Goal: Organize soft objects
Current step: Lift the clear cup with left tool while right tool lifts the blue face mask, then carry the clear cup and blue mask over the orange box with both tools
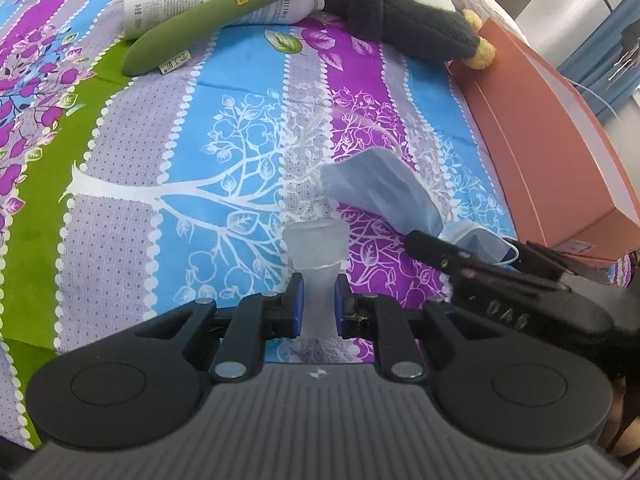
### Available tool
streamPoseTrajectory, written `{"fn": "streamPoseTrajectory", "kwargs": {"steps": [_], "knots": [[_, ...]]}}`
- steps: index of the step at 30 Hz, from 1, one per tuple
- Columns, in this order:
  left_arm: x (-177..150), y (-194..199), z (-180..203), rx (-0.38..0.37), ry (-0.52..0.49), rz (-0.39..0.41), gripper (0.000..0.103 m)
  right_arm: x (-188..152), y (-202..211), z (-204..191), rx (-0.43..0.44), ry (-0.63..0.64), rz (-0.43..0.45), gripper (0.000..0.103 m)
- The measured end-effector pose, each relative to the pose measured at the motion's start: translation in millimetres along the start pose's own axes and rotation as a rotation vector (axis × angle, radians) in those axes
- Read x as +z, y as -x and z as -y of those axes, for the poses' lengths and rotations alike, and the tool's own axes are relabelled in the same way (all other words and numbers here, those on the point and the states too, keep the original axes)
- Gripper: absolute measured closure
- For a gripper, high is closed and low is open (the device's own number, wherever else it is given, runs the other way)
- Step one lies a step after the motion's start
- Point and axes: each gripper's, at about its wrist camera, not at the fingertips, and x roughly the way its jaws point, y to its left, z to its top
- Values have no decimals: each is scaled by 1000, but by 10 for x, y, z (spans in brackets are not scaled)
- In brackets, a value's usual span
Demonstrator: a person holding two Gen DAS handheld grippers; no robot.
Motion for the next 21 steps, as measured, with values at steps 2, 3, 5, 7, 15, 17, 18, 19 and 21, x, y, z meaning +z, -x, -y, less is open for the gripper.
{"fn": "streamPoseTrajectory", "kwargs": {"steps": [2,3,5,7,15,17,18,19,21], "knots": [[7,-18,16,10,-3,0,85,-12,-26,-67,-52,51,-1,56],[8,-26,19,14,-5,1,85,-15,-30,-86,-72,62,4,59],[14,-37,37,22,-11,2,85,-28,-37,-121,-89,77,10,66],[18,-43,52,29,-17,3,85,-28,-31,-138,-98,85,15,77],[33,-11,103,39,-24,9,85,3,123,-95,-131,42,59,84],[37,10,132,38,-28,15,85,14,180,-61,-155,33,71,85],[40,20,156,37,-30,19,85,18,210,-44,-163,28,75,85],[45,32,176,35,-31,22,85,20,243,-26,-172,23,78,85],[66,54,219,28,-33,30,85,26,291,1,-179,12,82,85]]}}
